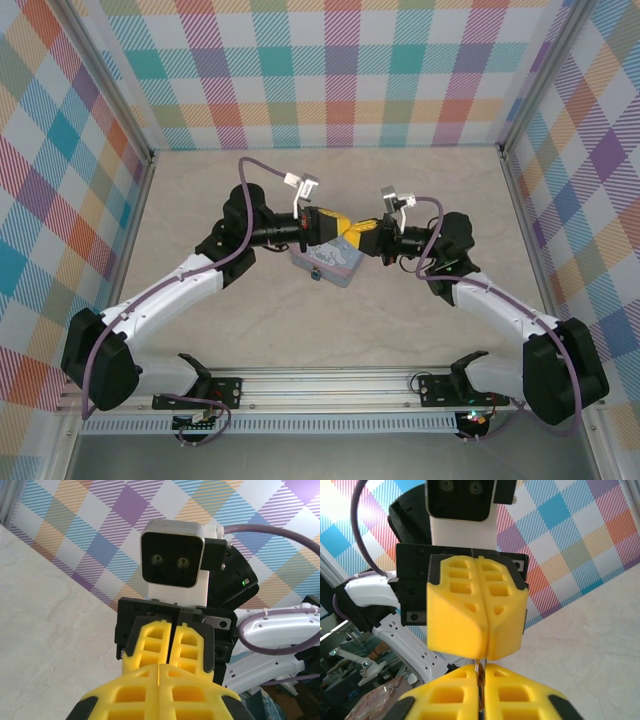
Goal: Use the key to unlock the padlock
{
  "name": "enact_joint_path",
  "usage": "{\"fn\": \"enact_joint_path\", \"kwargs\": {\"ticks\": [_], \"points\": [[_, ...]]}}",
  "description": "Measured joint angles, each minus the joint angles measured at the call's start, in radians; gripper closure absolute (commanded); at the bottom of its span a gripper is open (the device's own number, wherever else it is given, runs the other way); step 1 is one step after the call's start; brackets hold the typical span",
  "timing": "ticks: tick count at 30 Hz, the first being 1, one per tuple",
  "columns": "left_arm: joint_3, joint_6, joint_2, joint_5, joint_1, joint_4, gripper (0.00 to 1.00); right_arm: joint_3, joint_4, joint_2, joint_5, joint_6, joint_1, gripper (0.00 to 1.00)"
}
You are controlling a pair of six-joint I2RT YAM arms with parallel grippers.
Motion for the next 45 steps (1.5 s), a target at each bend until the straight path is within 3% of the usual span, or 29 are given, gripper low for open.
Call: {"fn": "enact_joint_path", "kwargs": {"ticks": [5,9,30,45], "points": [[0.003,0.035,-0.003,-0.017,0.000,-0.057,1.00,0.000,-0.142,-0.053,-0.002,-0.078,0.000,0.64],[0.011,0.061,-0.006,-0.018,0.000,-0.095,1.00,0.000,-0.229,-0.109,-0.005,-0.129,-0.002,0.58],[0.018,0.082,-0.009,-0.017,0.000,-0.118,1.00,0.040,-0.203,-0.022,-0.019,-0.120,-0.002,0.57],[0.018,0.082,-0.009,-0.018,0.000,-0.118,1.00,0.055,-0.190,0.006,-0.034,-0.120,0.005,0.69]]}}
